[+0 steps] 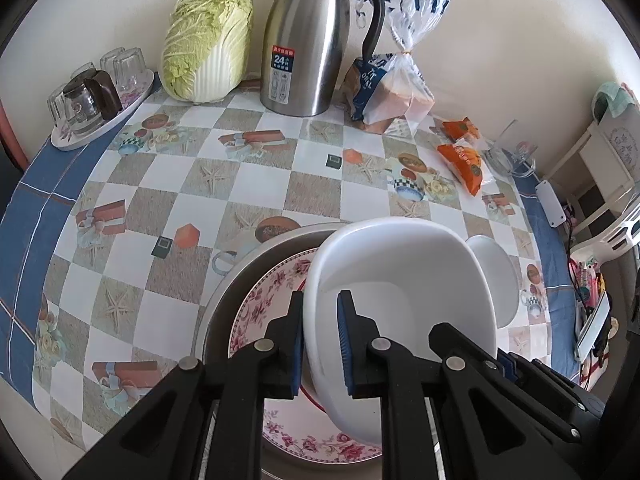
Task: Organize plates and bowls
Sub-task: 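Lower the square bowl into the red-rimmed bowl in the basin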
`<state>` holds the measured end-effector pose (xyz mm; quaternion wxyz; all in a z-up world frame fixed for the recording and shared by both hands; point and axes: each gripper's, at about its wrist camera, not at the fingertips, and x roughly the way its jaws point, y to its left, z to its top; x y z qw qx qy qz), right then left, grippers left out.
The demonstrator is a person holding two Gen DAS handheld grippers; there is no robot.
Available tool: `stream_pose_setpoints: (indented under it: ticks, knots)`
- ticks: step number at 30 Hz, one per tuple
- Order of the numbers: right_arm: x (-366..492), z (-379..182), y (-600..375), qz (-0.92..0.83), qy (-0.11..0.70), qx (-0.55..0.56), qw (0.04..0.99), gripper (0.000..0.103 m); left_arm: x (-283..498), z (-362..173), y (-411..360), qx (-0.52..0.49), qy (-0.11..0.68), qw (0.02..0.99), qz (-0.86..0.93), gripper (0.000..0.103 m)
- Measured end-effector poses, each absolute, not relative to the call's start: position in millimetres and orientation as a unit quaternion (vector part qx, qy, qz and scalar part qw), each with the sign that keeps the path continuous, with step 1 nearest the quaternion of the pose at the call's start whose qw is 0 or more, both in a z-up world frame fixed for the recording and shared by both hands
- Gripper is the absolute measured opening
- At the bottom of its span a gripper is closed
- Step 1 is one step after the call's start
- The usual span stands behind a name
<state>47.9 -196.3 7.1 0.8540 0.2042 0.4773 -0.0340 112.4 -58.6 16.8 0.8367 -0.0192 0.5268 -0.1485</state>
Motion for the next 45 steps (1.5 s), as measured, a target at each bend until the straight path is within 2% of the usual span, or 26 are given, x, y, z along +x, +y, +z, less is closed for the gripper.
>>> stream_pose_setpoints:
  ticks: [45]
  knots:
    - [45.1,14.2,-208.6,-0.037,0.467,0.212,0.858,0.021,115.5,21.7,-46.2,-0.053,0.517,0.842,-0.147,0.016]
